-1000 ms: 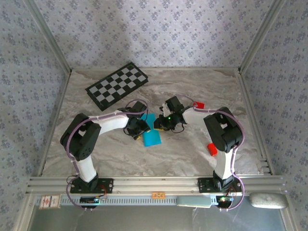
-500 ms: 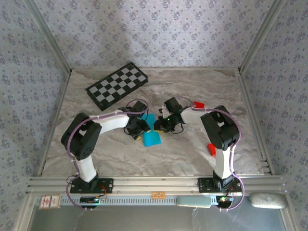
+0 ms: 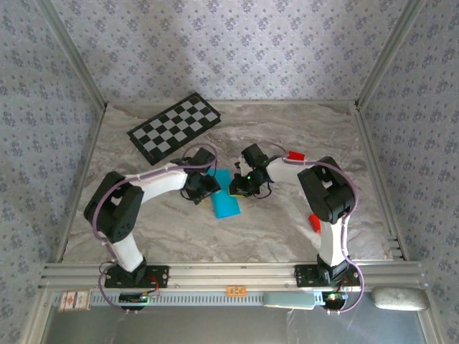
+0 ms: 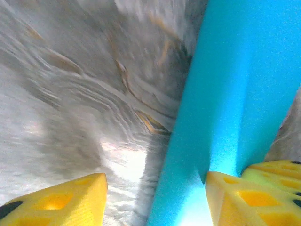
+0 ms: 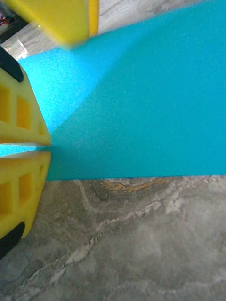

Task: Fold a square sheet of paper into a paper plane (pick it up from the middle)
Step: First fold the square sheet of paper in half at the center of the table.

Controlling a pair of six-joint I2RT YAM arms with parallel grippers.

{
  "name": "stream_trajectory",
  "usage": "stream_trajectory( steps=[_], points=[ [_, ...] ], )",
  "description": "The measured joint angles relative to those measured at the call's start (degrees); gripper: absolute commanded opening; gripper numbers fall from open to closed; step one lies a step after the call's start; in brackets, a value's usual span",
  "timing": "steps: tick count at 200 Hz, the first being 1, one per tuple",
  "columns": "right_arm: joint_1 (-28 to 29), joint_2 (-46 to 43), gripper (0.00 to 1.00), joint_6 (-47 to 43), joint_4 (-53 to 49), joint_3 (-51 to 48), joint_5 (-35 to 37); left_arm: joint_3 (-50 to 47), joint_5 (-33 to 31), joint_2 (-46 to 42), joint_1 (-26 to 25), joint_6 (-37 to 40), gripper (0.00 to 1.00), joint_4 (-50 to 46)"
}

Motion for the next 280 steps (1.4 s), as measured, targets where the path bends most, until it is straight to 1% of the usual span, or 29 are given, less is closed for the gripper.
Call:
stream_trajectory(
  steps=[15, 26, 43, 69, 99, 138, 165, 208, 235, 258, 280],
  points=[
    [0.2, 0.37, 0.16, -0.04, -1.53, 1.05, 0.66, -0.37, -1.16, -4.09, 1.07, 1.09, 0.54, 0.11],
    [0.37, 0.52, 0.16, -0.04, -2.36, 1.6, 1.2, -0.96, -0.74, -7.02, 1.29, 2.03, 0.47, 2.05],
    [0.52, 0.76, 0.16, -0.02, -3.28, 2.21, 1.75, -2.58, 2.05, -9.46, 1.11, 3.28, 0.38, 6.93],
    [0.9, 1.01, 0.15, 0.0, -4.35, 2.91, 2.78, -5.57, 7.1, -8.41, 0.2, 4.44, 0.29, 14.23],
    [1.31, 1.25, 0.14, 0.02, -5.51, 3.74, 3.78, -6.23, 11.37, -4.33, -1.27, 5.75, 0.21, 17.31],
    [2.01, 1.31, 0.14, 0.24, -6.47, 4.35, 5.16, -6.23, 14.82, 0.59, -2.05, 6.82, 0.18, 18.27],
    [2.29, 1.31, 0.13, 0.59, -6.78, 4.52, 5.9, -6.32, 15.23, 2.1, -2.03, 7.82, 0.17, 18.1],
    [2.86, 1.33, 0.13, 0.92, -7.78, 5.18, 7.8, -9.33, 15.15, 2.1, -1.03, 9.14, 0.16, 18.82],
    [3.41, 1.38, 0.13, 0.87, -8.74, 5.53, 9.51, -12.09, 16.22, 1.66, 0.02, 9.14, 0.15, 22.47],
    [3.76, 1.53, 0.13, 0.81, -9.6, 5.86, 10.71, -14.8, 16.59, 0.31, 0.57, 9.14, 0.15, 25.59],
    [4.13, 1.53, 0.13, 0.44, -9.88, 6.01, 11.65, -17.49, 16.26, -2.4, 1.97, 9.16, 0.15, 25.59]
  ],
)
